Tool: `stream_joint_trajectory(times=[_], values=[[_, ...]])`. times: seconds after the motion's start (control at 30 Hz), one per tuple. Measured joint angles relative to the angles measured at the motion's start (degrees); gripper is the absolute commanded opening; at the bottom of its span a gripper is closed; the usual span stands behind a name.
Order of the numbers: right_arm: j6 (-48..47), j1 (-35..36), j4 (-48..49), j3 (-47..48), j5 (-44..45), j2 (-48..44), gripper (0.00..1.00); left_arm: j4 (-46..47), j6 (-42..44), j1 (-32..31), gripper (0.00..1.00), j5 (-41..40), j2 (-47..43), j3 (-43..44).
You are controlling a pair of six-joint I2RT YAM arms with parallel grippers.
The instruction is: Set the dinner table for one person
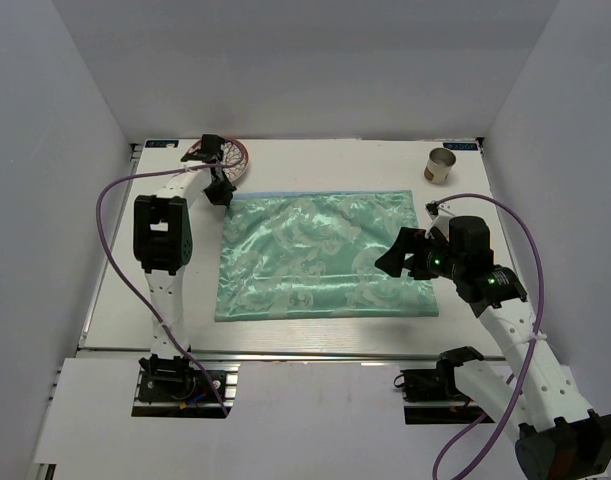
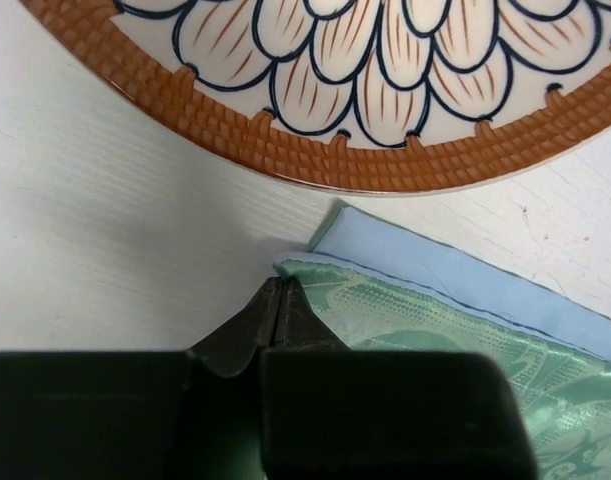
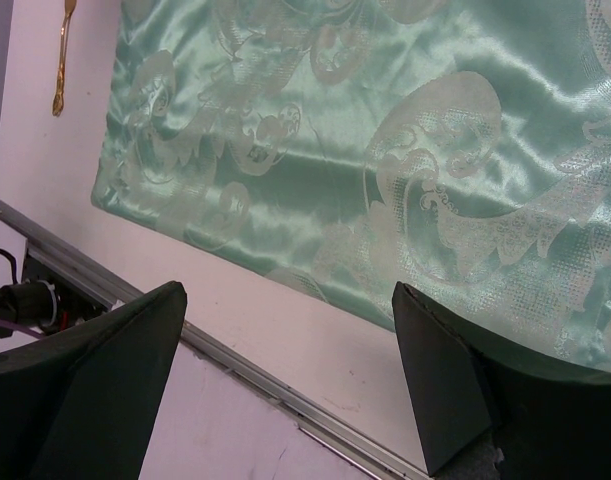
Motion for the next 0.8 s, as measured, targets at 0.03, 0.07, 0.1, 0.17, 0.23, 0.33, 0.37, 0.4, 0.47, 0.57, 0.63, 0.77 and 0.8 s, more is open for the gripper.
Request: stream_joint_trajectory(times=[0.03,0.07,0.1,0.17,0.23,0.33,0.37,0.4,0.47,0.57,0.63,0.77,0.8], values=[[0.00,0.00,0.00,0.00,0.04,0.00,0.89,-0.02,-0.04,-0.04,0.08,-0.02,-0.26,-0.02],[0.02,-0.02,0.00,0.00,0.11,0.02,0.89,-0.04,-0.07,-0.09,0.07,-0.02,-0.61,-0.02],[0.11,-0.02,0.02,0.00,0.11,0.02,0.89,-0.04,-0.09,-0.09,0.05,-0.02,-1.09,-0.02],[0.42,-0.02,0.24,-0.11,-0.11,0.04,0.89,-0.04,-0.17,-0.09,0.03,0.00,-2.38,-0.07],[0.66,-0.02,0.55,-0.50,-0.33,0.11,0.89,-0.02,-0.31,-0.09,0.03,0.11,-4.02,-0.13],[0.79,0.00,0.48,-0.96,-0.31,0.42,0.89,0.04,-0.28,-0.11,0.03,0.63,-6.67,-0.20],[0.83,0.00,0.48,-1.05,-0.28,0.44,0.89,0.15,-0.26,-0.11,0.03,0.92,-7.58,-0.20],[0.90,0.00,0.50,-1.14,-0.28,0.46,0.89,0.35,-0.17,-0.15,0.03,1.22,-8.33,-0.20],[1.29,0.00,0.83,-1.49,0.11,0.46,0.89,0.87,0.20,-0.15,0.02,2.05,-9.68,-0.20],[2.97,0.00,1.77,-2.62,2.43,0.48,0.89,1.70,0.98,-0.48,0.02,3.08,-10.97,-0.74],[4.50,-0.02,2.19,-3.32,5.25,0.81,0.89,2.49,1.25,-0.55,0.02,3.65,-12.00,-2.29],[8.24,-0.17,3.82,-3.52,11.93,3.89,0.89,3.85,1.31,-0.63,0.05,4.87,-16.00,-9.01],[9.16,-0.33,4.52,-3.50,13.18,5.16,0.89,4.00,1.29,-0.66,0.06,5.29,-17.07,-10.54]])
